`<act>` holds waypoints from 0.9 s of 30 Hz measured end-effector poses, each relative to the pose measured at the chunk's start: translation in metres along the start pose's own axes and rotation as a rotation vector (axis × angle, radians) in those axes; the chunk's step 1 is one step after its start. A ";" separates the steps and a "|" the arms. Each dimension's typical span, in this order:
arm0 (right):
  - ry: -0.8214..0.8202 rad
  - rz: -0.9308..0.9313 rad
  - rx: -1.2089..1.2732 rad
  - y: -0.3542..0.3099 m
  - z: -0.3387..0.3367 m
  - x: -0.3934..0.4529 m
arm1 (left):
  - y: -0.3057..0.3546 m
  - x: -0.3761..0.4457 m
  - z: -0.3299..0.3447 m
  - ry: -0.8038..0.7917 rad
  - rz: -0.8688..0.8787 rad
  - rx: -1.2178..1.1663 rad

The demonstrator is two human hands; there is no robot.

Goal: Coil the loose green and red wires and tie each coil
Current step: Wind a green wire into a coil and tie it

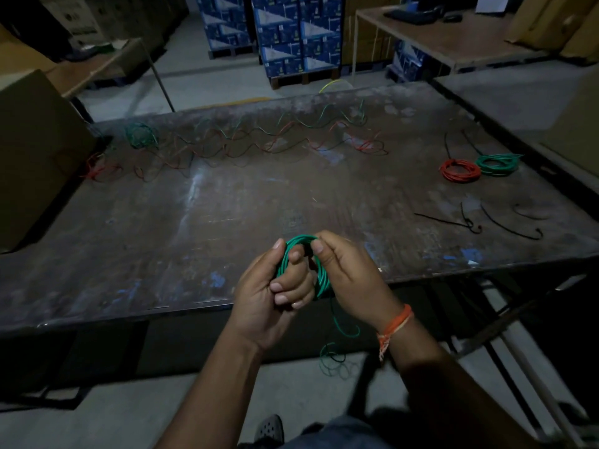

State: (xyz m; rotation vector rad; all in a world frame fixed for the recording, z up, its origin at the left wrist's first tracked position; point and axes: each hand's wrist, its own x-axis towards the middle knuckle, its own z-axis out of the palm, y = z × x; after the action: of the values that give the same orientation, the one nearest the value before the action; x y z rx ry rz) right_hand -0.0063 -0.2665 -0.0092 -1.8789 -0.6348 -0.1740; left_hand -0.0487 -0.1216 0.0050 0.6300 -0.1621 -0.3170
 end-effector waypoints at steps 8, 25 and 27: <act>-0.135 0.186 0.197 0.015 -0.008 -0.018 | 0.002 0.005 -0.014 -0.038 0.070 -0.369; -0.358 -0.031 -0.258 0.008 -0.039 -0.033 | -0.003 0.010 -0.011 0.491 0.443 0.337; -0.345 -0.060 -0.261 -0.001 -0.034 -0.032 | -0.006 0.009 -0.008 0.535 0.496 0.568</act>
State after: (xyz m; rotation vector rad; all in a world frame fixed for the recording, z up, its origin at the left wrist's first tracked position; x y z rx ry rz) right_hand -0.0277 -0.3077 -0.0079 -2.1644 -0.9401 0.0339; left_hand -0.0398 -0.1251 -0.0047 1.1816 0.1156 0.3978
